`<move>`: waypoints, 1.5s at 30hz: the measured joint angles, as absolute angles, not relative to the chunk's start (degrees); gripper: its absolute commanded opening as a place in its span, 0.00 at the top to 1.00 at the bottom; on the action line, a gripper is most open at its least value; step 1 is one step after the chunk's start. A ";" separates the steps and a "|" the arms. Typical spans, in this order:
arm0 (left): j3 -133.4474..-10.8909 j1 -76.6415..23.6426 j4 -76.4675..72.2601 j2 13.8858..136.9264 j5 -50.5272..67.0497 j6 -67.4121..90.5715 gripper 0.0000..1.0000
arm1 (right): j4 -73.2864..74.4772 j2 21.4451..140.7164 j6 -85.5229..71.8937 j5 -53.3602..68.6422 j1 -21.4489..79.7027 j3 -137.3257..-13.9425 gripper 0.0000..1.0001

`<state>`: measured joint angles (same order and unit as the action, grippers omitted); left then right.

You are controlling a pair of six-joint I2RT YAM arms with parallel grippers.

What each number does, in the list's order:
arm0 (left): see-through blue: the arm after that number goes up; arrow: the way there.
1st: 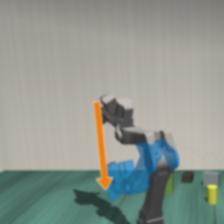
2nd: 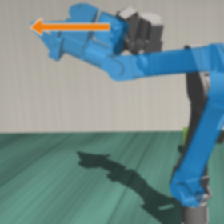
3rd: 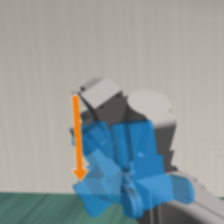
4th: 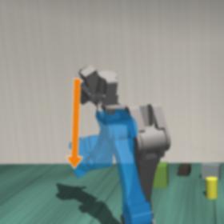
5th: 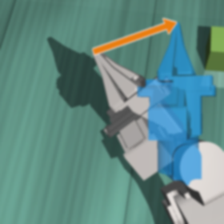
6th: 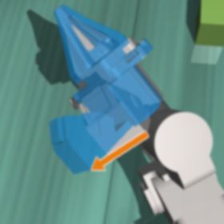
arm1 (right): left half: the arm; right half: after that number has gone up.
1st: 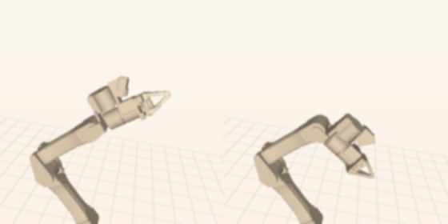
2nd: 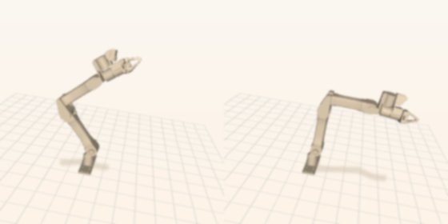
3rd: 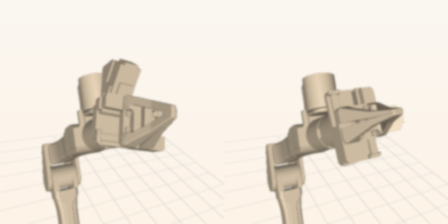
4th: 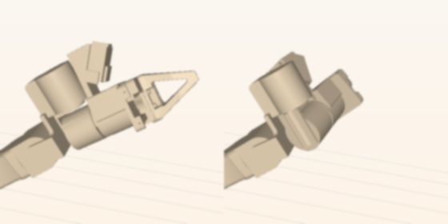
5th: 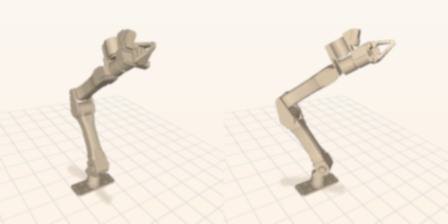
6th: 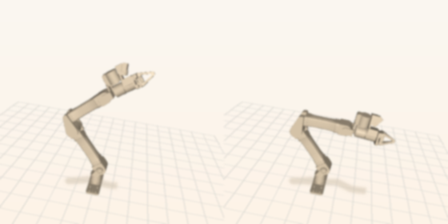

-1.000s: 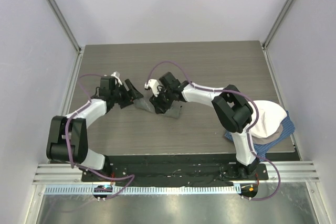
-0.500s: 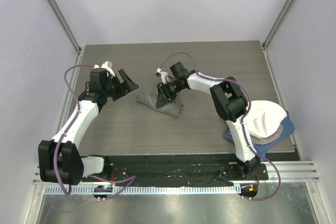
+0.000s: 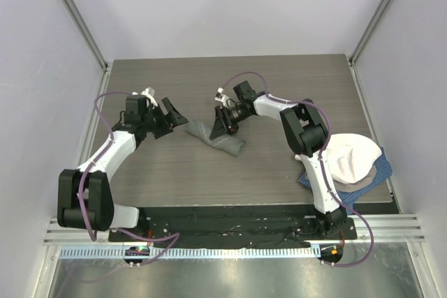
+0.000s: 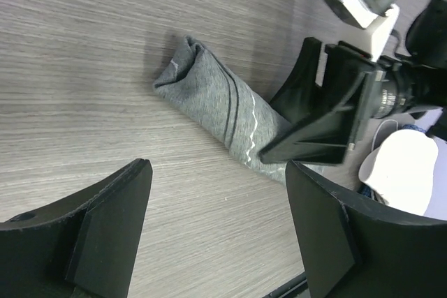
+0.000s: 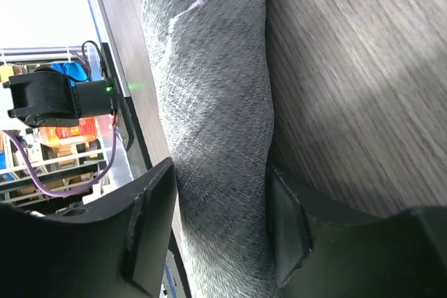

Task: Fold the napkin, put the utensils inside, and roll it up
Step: Roll the napkin with the utensil

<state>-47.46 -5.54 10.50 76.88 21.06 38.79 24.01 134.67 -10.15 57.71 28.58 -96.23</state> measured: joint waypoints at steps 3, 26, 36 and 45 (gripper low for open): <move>-47.40 -5.54 9.37 78.63 21.19 39.09 0.19 | 24.05 134.63 -10.94 57.78 28.49 -96.25 0.37; -49.69 -9.08 3.14 87.26 15.35 39.83 0.11 | 22.61 127.74 -7.16 41.41 26.57 -94.70 0.06; -57.84 4.58 15.68 67.33 14.39 34.70 0.00 | 14.06 103.33 -7.86 20.60 20.53 -73.84 0.05; -60.64 9.43 25.41 53.25 17.19 21.58 0.00 | 2.72 63.09 -11.84 -3.55 20.58 -47.27 0.04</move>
